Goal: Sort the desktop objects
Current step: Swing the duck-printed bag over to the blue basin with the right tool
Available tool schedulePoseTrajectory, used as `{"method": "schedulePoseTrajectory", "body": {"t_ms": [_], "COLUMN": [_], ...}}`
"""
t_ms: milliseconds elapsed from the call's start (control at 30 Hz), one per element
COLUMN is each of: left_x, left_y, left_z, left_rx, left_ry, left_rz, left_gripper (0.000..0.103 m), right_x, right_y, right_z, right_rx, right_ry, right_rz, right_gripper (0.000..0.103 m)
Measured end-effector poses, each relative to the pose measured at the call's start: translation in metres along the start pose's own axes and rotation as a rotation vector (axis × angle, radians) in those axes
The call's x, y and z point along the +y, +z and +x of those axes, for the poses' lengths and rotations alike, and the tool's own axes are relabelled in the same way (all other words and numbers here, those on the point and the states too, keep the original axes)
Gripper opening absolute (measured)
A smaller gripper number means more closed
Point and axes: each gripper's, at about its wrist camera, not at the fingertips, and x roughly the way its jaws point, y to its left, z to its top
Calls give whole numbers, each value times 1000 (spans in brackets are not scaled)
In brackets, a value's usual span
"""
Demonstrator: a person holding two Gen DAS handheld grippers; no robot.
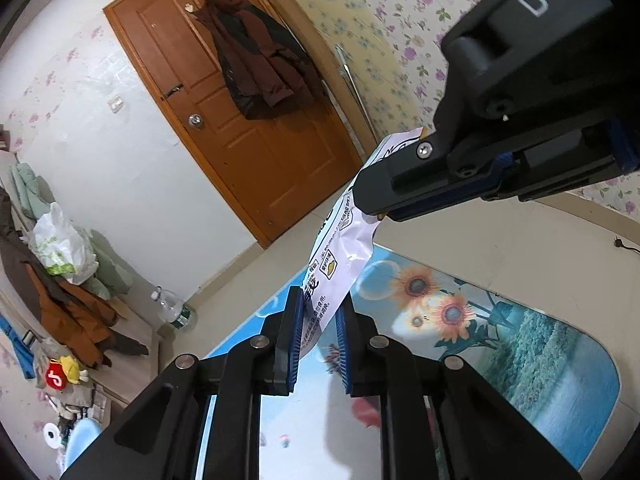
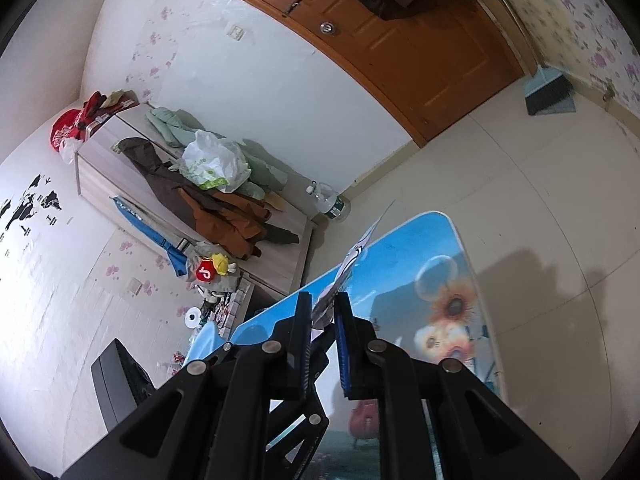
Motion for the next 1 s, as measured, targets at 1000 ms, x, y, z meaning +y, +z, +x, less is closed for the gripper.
{"method": "schedulePoseTrajectory", "body": {"t_ms": [1000], "left_x": [144], "left_y": [-82], "left_z": [-175], "left_rx": [-100], "left_ry": [280], "left_rz": [-162], "left_gripper": [18], "right_x": [264], "right_y": [-103], "right_z": [9], "right_rx": [35], "right_ry": [164], "right_rz": [-291], "right_gripper": [12]}}
